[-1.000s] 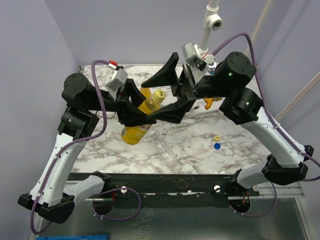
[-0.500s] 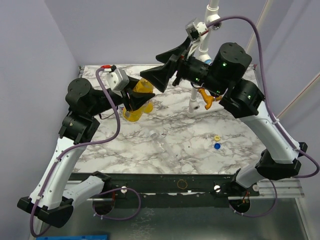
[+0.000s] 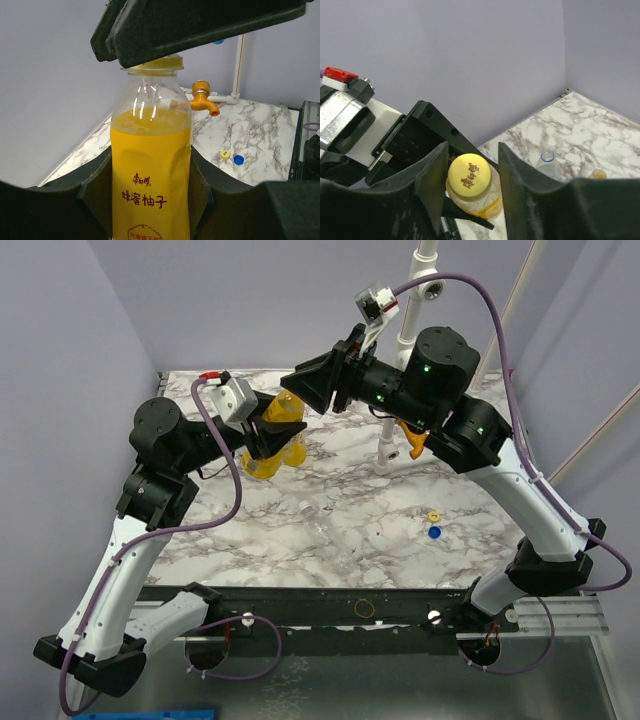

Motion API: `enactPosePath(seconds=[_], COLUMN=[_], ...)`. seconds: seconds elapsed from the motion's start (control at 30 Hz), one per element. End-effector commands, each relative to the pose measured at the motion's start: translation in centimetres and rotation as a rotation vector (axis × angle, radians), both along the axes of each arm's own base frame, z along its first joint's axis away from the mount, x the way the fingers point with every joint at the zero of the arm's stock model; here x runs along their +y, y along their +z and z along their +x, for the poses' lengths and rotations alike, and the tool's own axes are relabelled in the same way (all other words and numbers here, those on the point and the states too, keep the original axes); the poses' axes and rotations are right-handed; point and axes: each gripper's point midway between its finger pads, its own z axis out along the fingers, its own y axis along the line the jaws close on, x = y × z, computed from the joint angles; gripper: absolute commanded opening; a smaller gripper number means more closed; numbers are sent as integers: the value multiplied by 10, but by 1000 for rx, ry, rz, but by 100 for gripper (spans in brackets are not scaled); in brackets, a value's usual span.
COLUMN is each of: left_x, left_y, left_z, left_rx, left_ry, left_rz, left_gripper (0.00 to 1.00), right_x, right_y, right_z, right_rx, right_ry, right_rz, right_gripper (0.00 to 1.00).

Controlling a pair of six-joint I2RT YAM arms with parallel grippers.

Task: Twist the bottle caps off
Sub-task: Unscrew the bottle cap from the plastic bottle.

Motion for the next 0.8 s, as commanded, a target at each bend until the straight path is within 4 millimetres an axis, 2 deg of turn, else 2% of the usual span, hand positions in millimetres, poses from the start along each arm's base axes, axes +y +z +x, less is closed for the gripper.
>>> enactPosePath(seconds=[0.0, 0.07, 0.13, 0.23, 0.37, 0.5, 0.6, 0.67, 0.7, 0.73, 0.77], left_x=[3, -1, -11, -22, -21, -15, -13, -14, -14, -15, -16], left_y=[6, 6, 4, -2, 3, 0, 1, 3, 3, 3, 4], left_z=[-5, -13, -38, -88, -119, -141, -144, -142, -141, -139, -136], left_rx=[1, 28, 91, 197, 365, 495, 478, 477, 469, 456, 444], left_ry=[4, -42, -186, -478, -661, -789, -784, -780, -772, -762, -743], left_rz=[-21, -32, -34, 0, 14, 49, 47, 45, 42, 39, 32], left_gripper=[0, 0, 0, 0, 0, 0, 0, 0, 0, 0, 0], right_x=[3, 3, 3, 3, -16, -32, -36, -32, -29, -25, -22], right_y=[3, 6, 15, 24, 23, 14, 7, 5, 4, 5, 7], right_z=[0, -4, -20, -65, -136, -174, -182, -176, -171, -162, -152], right_rx=[-6, -30, -95, -221, -375, -419, -426, -424, -420, -413, -403], right_ry=[10, 30, 110, 337, 693, 911, 980, 946, 912, 857, 793], right_rz=[11, 7, 4, -3, 4, -2, -3, -7, -10, -13, -13], right_gripper=[38, 28, 22, 21, 20, 17, 16, 19, 24, 37, 55])
